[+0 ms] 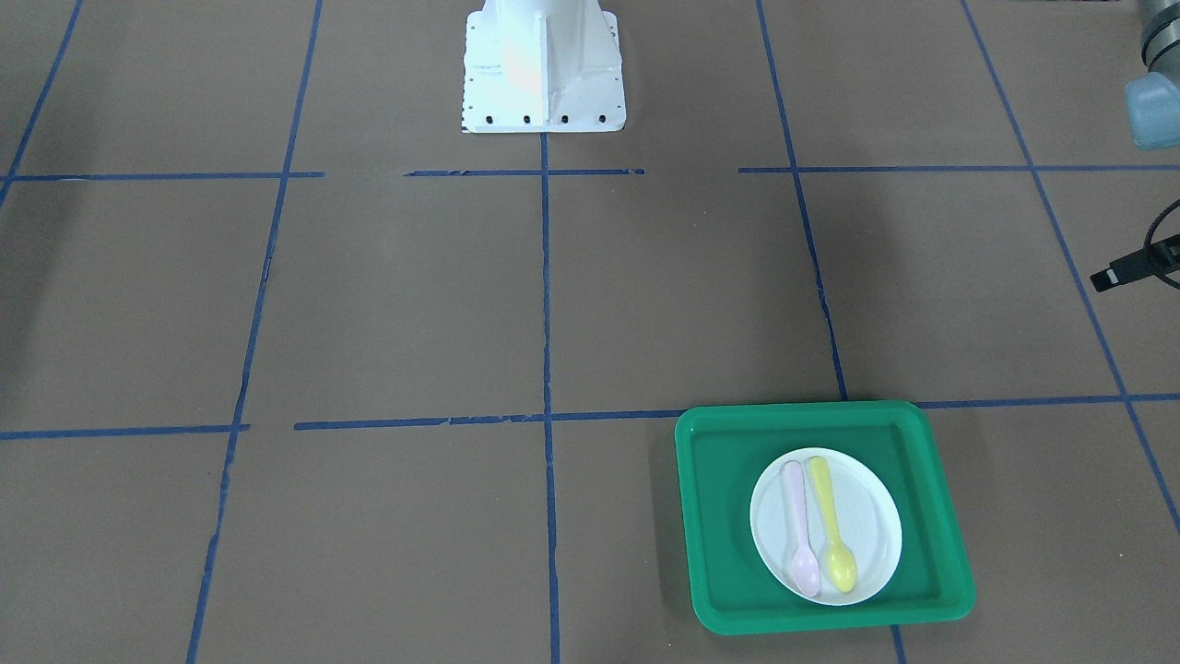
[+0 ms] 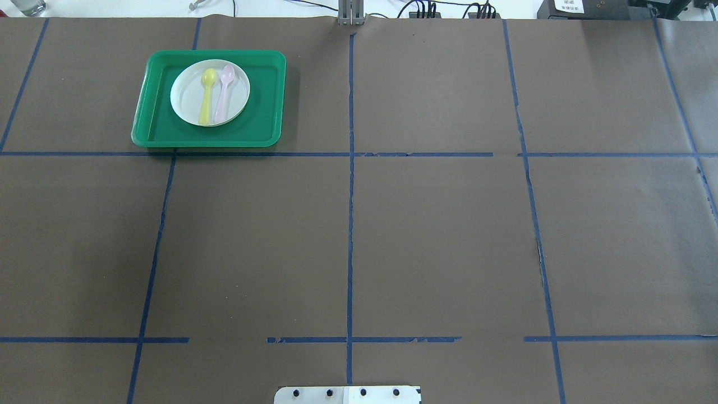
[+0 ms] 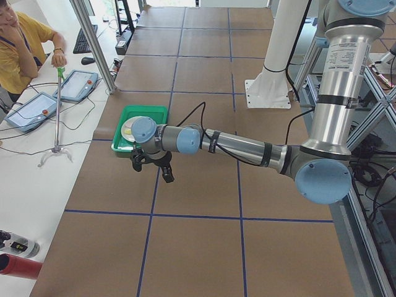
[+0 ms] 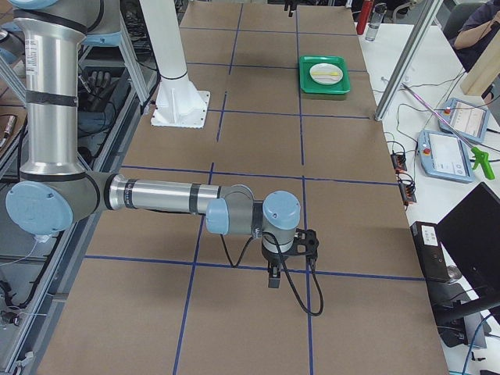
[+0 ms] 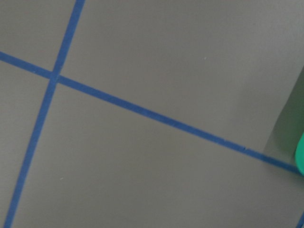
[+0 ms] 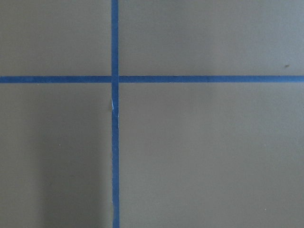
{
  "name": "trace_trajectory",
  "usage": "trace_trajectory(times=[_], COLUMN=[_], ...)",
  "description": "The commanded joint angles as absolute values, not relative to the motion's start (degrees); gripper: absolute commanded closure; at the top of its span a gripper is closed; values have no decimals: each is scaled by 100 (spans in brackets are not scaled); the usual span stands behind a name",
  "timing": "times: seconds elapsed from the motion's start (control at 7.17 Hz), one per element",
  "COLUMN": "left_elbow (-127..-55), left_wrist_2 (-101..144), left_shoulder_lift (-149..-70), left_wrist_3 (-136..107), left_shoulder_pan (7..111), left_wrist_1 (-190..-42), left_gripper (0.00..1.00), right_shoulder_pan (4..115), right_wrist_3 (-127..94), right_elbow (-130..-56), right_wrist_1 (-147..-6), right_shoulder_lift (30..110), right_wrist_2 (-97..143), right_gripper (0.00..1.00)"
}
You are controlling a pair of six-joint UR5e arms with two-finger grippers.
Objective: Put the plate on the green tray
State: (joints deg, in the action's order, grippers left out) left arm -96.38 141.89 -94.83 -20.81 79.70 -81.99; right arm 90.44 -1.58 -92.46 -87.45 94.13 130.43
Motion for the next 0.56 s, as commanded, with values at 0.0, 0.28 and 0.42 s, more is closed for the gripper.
trace_trajectory(times=[0.0, 0.28, 0.42], left_elbow=[-10211, -10318, -10440], left_wrist_2=[13888, 13606, 13440], left_shoulder_lift=[-8870, -8851, -8729], left_wrist_3=[-603, 662, 711], left_shoulder_pan=[8339, 8804, 8885], left_wrist_1=[-7686, -7184, -7137], left_gripper=[4, 0, 0], right_shoulder_pan=[9044, 9044, 9044], right_wrist_3=[-158, -158, -158], right_elbow=[-9246, -9246, -9246], right_wrist_1=[-8745, -8745, -8745], right_shoulder_lift=[9413, 9413, 9413], right_wrist_2=[13043, 13043, 13043], right_gripper=[0, 0, 0])
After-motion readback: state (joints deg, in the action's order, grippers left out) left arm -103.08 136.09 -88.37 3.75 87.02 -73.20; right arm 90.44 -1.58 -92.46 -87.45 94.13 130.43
